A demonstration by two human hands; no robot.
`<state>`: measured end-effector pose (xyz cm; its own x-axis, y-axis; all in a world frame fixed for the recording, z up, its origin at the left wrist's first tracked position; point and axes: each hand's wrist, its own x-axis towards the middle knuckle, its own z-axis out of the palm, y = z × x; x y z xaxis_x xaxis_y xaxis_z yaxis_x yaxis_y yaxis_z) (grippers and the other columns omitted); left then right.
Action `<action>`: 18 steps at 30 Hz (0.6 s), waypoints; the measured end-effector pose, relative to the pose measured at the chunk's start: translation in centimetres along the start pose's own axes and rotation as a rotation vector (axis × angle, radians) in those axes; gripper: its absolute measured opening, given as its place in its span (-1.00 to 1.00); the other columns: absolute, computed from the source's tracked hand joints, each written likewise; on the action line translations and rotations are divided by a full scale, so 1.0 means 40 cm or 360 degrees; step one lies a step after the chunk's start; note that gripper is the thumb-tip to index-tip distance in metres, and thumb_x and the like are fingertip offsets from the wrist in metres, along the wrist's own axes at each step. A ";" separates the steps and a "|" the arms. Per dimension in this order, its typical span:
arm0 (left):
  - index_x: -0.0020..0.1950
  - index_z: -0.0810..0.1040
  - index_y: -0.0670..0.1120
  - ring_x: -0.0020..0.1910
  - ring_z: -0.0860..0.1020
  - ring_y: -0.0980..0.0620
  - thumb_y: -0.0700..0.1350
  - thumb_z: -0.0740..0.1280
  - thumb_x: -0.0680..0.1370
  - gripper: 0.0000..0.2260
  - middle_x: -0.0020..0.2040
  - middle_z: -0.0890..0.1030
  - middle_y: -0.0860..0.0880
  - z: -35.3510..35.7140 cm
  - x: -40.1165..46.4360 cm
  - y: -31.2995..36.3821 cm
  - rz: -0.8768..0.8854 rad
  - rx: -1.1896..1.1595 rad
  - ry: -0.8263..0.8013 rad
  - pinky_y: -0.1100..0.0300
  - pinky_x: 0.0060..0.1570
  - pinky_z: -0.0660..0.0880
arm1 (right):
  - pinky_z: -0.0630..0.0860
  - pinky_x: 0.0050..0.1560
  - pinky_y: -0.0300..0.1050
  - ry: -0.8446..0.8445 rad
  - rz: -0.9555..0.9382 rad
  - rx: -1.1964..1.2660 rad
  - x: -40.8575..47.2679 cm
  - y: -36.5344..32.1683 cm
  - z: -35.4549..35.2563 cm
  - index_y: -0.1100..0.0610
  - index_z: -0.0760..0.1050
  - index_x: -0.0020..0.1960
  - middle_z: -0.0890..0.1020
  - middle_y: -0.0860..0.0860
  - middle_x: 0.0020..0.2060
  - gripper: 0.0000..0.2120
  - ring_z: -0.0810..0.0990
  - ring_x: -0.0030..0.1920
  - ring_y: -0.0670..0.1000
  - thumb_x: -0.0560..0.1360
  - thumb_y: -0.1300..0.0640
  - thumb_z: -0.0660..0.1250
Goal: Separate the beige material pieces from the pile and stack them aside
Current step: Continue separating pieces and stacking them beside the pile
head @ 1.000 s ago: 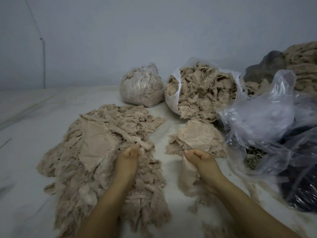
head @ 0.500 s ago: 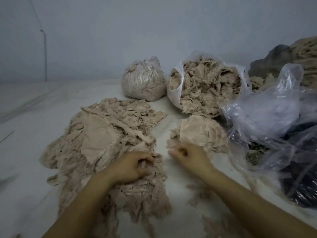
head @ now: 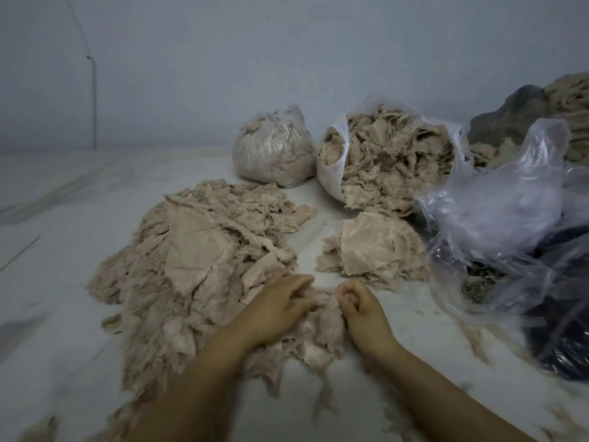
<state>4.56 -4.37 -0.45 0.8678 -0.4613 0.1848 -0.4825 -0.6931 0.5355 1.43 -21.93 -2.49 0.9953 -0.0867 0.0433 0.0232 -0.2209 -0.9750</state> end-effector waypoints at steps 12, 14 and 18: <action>-0.17 0.45 -0.14 -0.20 0.44 0.06 -0.20 0.17 0.63 -0.82 -0.21 0.53 -0.02 0.001 0.000 -0.044 -0.0317 -0.0057 0.0343 0.31 -0.21 0.30 | 0.46 -0.19 -0.03 0.0221 0.0279 0.0400 0.012 -0.019 -0.002 0.17 0.52 -0.12 0.58 0.13 -0.27 -0.88 0.53 -0.24 0.11 0.54 0.13 0.33; -0.14 0.47 -0.12 -0.14 0.45 0.01 -0.16 0.15 0.64 -0.81 -0.16 0.53 -0.05 0.001 -0.002 -0.044 -0.0303 -0.0051 0.0315 0.19 -0.11 0.34 | 0.52 -0.09 0.07 0.0146 0.0386 0.0632 0.016 -0.022 -0.018 0.15 0.57 -0.07 0.64 0.16 -0.22 -0.87 0.59 -0.19 0.16 0.56 0.10 0.32; 0.29 0.48 0.03 -0.01 0.50 0.28 0.10 0.24 0.58 -0.69 0.01 0.54 0.22 0.024 0.017 0.033 -0.0219 -0.0438 0.0113 0.36 0.02 0.41 | 0.59 0.03 0.09 -0.0177 0.0374 0.0867 0.004 -0.032 -0.013 0.26 0.57 0.10 0.68 0.26 -0.05 -0.77 0.66 -0.01 0.26 0.58 0.13 0.26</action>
<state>4.39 -6.13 -0.39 0.9334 -0.3272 0.1473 -0.3184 -0.5660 0.7604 1.52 -22.18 -1.13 0.9828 0.0354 -0.1810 -0.1826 0.3239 -0.9283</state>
